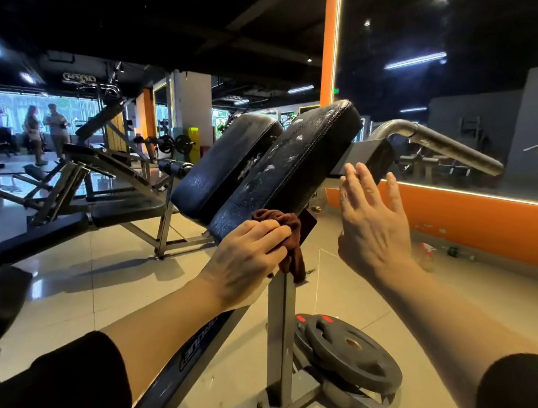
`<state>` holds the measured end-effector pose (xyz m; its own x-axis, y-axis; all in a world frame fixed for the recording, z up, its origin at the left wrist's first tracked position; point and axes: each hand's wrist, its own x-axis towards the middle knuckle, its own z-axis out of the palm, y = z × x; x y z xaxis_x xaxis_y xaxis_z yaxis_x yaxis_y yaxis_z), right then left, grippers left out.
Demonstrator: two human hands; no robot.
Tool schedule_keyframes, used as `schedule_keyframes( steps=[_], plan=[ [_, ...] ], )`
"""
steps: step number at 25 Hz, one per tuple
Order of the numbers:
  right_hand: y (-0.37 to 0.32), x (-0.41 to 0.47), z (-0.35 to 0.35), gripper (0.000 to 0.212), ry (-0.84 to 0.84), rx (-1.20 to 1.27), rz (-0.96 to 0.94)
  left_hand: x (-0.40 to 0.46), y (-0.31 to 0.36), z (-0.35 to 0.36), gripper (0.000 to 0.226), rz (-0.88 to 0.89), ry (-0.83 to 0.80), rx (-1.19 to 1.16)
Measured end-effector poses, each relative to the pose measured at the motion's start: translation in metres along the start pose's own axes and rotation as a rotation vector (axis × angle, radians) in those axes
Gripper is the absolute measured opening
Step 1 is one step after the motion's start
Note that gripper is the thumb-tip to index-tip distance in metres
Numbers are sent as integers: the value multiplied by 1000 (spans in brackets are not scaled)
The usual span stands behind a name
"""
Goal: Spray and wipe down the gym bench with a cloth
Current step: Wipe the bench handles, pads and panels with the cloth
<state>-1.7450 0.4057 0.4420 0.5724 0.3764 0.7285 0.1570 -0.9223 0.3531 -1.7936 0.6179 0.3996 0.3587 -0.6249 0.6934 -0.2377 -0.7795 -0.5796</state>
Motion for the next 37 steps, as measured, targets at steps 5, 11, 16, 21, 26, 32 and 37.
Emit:
schedule_keyframes(
  steps=[5,11,16,21,26,32,37],
  plan=[
    [-30,-5,-7,78,-17,93,-76,-12,-2,-5,24,39,-44,-14],
    [-51,-19,-10,81,-113,412,-198,-25,-3,-17,26,12,-12,-54],
    [-53,-21,-14,82,-145,574,-156,-37,4,-17,23,63,-57,-35],
    [-54,-20,-16,80,-133,638,-144,-24,6,-16,28,-51,19,-52],
    [-31,-44,-8,69,-85,636,-98,-43,22,-6,24,75,-107,-116],
    [20,-67,-16,71,185,905,-18,65,55,-14,37,-165,221,-488],
    [69,-35,-28,61,283,1456,270,169,55,-2,66,-177,349,-814]
  ],
)
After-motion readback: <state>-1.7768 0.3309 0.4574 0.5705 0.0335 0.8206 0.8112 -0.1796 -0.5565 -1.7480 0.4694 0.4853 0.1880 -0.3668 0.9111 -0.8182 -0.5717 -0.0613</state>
